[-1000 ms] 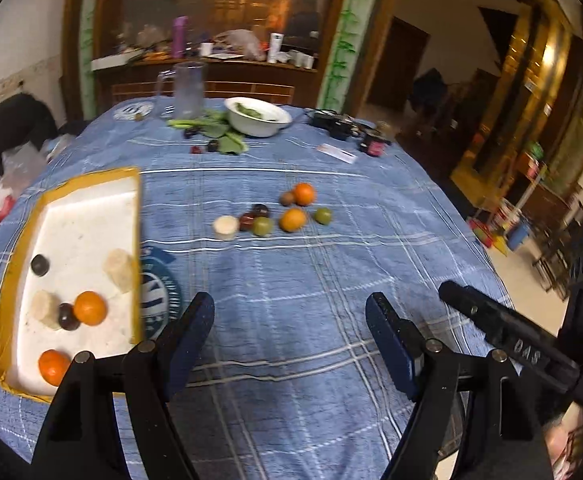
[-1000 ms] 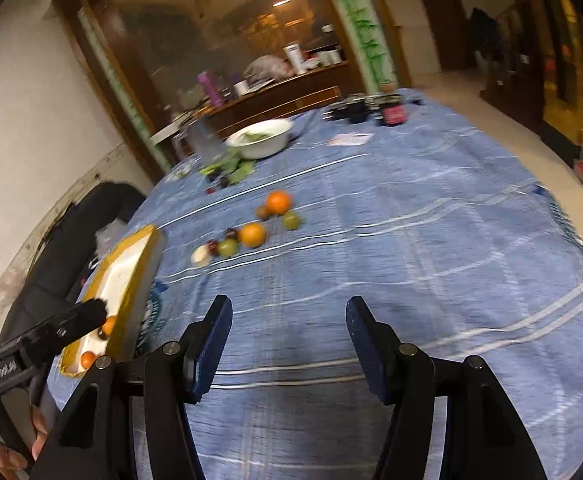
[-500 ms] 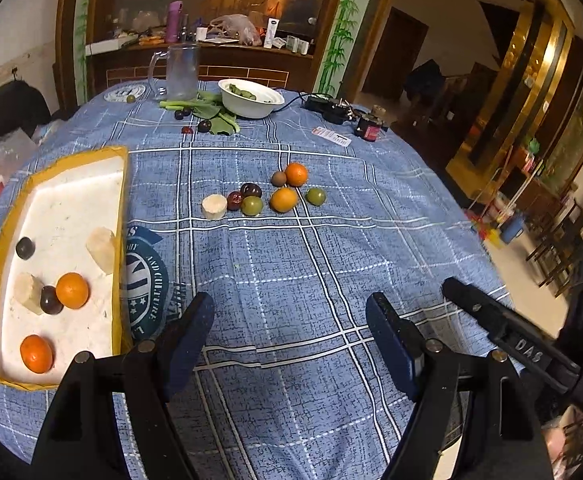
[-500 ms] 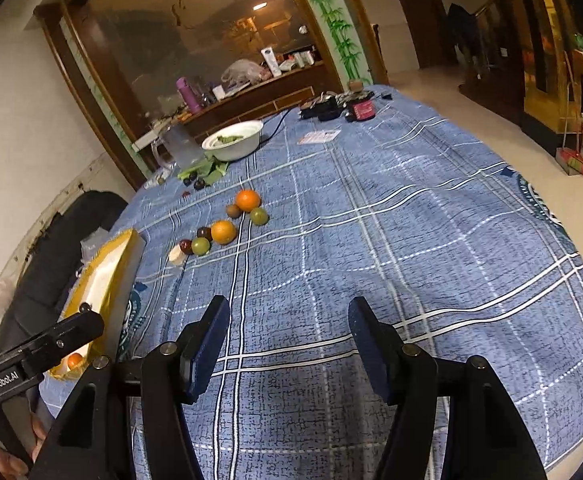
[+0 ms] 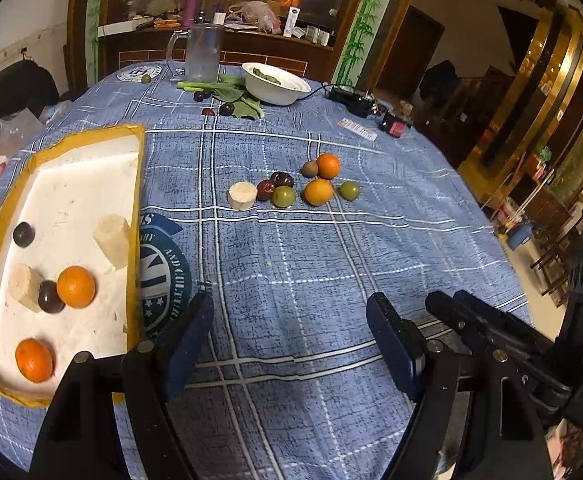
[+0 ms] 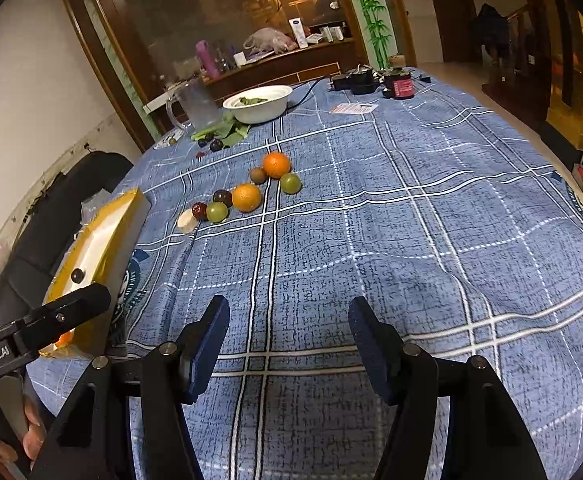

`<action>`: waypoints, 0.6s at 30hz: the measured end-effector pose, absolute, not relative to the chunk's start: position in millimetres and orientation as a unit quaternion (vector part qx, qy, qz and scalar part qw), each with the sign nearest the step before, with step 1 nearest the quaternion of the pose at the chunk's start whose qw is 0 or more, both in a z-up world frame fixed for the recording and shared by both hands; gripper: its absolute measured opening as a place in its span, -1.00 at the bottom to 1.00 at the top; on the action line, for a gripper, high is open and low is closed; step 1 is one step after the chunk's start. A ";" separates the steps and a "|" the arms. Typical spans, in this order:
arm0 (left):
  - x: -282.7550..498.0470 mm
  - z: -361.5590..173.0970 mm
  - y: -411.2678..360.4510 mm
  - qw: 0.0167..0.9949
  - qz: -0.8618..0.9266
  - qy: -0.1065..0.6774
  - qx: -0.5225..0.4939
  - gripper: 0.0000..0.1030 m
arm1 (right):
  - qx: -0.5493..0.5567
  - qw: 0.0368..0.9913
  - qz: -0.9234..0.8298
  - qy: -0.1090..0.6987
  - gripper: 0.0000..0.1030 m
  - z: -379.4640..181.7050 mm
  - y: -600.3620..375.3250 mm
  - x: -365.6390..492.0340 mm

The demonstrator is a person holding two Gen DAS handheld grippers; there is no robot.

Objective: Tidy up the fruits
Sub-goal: 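Move both grippers back to the fruit row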

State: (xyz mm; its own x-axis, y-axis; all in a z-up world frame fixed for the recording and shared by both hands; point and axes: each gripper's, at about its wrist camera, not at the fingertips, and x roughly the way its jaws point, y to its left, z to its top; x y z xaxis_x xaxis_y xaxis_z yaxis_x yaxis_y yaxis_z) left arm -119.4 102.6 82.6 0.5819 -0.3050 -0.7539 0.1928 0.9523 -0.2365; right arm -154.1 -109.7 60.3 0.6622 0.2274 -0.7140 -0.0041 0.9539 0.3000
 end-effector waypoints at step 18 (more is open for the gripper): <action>-19.7 68.1 122.0 0.867 -0.105 0.475 -0.107 0.53 | 0.104 0.871 0.154 0.455 -0.02 34.6 -70.2 -18.1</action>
